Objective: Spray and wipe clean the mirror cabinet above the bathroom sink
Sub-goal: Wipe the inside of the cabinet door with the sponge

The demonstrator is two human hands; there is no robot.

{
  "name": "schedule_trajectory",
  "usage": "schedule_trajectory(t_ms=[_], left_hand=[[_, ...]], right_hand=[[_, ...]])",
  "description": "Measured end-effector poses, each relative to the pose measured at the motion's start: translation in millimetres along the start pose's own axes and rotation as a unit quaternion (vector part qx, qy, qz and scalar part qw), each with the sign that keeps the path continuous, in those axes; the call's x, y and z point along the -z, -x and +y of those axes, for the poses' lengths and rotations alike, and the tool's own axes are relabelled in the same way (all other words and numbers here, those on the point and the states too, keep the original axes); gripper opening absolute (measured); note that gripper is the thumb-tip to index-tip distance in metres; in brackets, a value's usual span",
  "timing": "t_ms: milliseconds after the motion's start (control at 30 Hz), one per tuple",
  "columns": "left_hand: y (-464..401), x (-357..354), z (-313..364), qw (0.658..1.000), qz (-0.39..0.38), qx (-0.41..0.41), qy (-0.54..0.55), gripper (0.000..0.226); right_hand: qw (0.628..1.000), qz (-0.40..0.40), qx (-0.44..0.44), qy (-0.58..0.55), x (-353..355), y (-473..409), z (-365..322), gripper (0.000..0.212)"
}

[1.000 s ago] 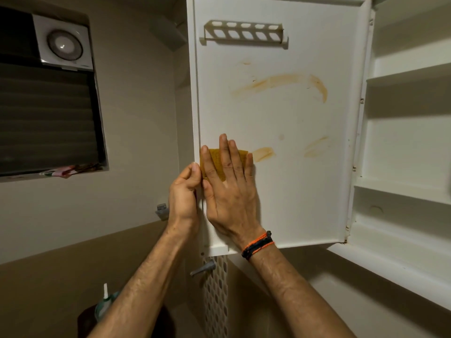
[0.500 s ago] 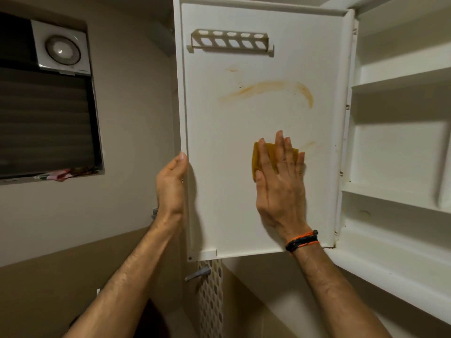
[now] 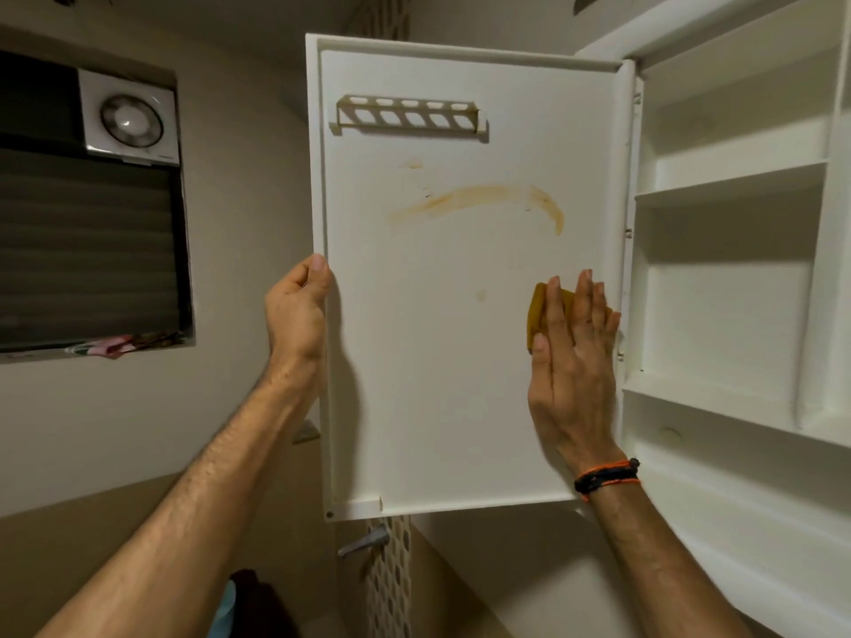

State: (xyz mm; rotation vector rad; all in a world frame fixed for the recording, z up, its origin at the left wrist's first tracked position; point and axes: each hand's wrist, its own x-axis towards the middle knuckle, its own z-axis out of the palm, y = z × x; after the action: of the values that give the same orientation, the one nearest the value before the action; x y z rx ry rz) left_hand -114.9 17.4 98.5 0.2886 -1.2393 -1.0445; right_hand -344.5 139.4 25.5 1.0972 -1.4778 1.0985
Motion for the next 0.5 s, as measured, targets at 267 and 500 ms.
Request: schedule_trajectory(t_ms=[267,500], left_hand=[[5,1,1,1.0,0.003,0.01,-0.004,0.035],[8,0,7,0.999,-0.002,0.026,0.025,0.031]], right_hand=[[1.0,0.021,-0.002,0.015,-4,-37,-10,0.056],[1.0,0.022,0.007,0.017,-13,-38,-52,0.058]])
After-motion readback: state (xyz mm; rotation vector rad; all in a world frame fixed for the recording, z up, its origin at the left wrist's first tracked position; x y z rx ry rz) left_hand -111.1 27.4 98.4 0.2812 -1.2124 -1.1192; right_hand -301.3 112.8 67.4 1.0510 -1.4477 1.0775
